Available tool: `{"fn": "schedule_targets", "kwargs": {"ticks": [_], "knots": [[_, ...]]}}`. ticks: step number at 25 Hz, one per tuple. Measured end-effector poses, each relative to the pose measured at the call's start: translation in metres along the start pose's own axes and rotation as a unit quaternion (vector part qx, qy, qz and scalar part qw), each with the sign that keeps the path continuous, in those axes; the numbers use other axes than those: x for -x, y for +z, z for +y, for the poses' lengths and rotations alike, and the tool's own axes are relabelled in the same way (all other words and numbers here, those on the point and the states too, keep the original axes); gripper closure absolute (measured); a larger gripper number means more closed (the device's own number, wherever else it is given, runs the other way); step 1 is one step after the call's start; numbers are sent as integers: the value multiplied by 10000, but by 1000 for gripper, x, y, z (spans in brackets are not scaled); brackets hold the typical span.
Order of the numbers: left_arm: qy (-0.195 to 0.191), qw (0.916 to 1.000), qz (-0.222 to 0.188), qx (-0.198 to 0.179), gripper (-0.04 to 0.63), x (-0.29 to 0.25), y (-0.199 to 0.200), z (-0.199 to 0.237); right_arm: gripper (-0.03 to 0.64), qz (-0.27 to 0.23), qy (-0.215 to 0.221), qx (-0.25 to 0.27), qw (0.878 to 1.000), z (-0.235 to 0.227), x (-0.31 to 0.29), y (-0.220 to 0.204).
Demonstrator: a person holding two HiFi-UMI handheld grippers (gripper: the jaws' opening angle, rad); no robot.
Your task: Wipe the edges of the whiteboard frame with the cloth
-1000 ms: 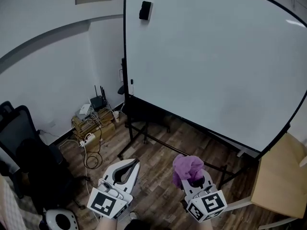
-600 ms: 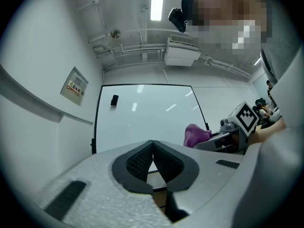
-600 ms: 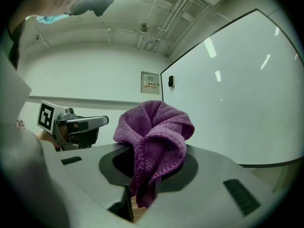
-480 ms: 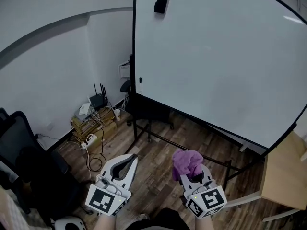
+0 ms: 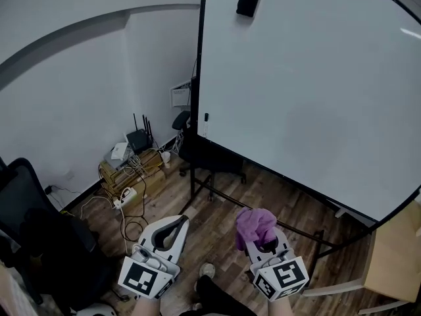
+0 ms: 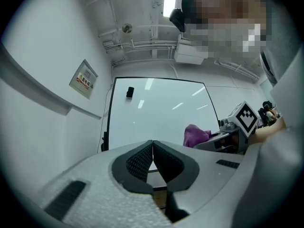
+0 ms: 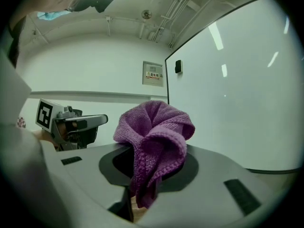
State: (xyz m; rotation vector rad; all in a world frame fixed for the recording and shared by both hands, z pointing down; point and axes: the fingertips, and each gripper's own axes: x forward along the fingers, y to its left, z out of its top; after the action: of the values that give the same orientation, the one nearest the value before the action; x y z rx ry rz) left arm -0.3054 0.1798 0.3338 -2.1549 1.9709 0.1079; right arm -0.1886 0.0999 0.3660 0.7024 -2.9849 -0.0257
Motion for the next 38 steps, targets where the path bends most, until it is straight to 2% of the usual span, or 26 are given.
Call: {"fn": "schedule_targets", "kwargs": {"ticks": [10,14,20,27,31,38], "knots": [[184,9996,-49,-199,578,-98,-5,102,531,-107,214,127,9996,-51,-140,23],[93,9997,-104,-219,578,-133,-12,122,532,-10,207,198,9996,-71,-181,16],[-69,9999,47,-123,578,-170,-33,146,532,157,196,85,9996,-89,-229,1],[-574,9980,212,161,578,-233,-40,217,532,533,-63,-24,9986,-106,-315,8],[-1077,9931,366,286,578,-259,-54,245,531,579,-378,-187,9974,-111,-357,-1],[-1673,9831,559,482,578,-291,-80,297,531,661,-831,-382,9936,-108,-427,-14]]}}
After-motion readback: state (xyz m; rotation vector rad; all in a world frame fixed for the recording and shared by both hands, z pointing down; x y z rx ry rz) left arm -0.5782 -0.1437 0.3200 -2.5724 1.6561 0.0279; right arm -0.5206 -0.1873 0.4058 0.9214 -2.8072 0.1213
